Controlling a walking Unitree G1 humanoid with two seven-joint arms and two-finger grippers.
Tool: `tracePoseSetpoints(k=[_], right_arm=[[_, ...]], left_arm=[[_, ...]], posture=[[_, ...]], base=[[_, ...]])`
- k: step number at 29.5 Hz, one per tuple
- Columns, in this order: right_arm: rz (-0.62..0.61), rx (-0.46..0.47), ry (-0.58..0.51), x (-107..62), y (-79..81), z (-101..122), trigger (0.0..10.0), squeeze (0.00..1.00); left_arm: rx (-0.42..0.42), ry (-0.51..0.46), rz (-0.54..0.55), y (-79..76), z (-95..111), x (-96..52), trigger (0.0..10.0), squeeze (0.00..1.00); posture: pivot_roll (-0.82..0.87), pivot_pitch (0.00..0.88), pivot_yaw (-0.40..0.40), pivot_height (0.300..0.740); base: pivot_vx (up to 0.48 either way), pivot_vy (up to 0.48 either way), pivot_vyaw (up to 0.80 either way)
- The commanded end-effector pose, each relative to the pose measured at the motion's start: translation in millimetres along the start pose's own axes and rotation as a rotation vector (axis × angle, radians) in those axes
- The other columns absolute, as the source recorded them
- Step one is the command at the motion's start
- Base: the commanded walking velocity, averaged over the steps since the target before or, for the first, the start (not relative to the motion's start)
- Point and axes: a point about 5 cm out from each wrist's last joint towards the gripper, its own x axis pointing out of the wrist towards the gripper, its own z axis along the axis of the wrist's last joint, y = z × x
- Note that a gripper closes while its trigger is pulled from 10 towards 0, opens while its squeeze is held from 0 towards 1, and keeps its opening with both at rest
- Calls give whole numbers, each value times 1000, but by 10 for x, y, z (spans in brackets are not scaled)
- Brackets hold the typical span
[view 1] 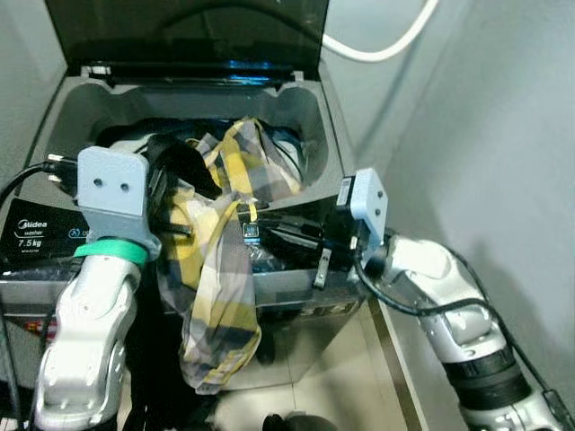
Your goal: Clothes washing
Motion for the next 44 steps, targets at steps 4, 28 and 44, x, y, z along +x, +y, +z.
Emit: tracePoseSetpoints(k=[4, 28, 44], right_arm=[[-12, -5, 1, -7, -4, 0, 10000, 0], [-41, -9, -18, 15, 5, 15, 10000, 0], [-41, -5, -12, -10, 7, 15, 10000, 0]], left_arm=[[37, -218, 51, 99, 469, 473, 10000, 0], [810, -731, 329, 512, 1954, 1276, 10000, 0], [-97, 250, 34, 356, -64, 1360, 10000, 0]], posture=[[44, 26, -14, 728], [36, 12, 2, 728], [43, 27, -13, 728]], base=[[0, 0, 0], [0, 0, 0], [0, 0, 0]])
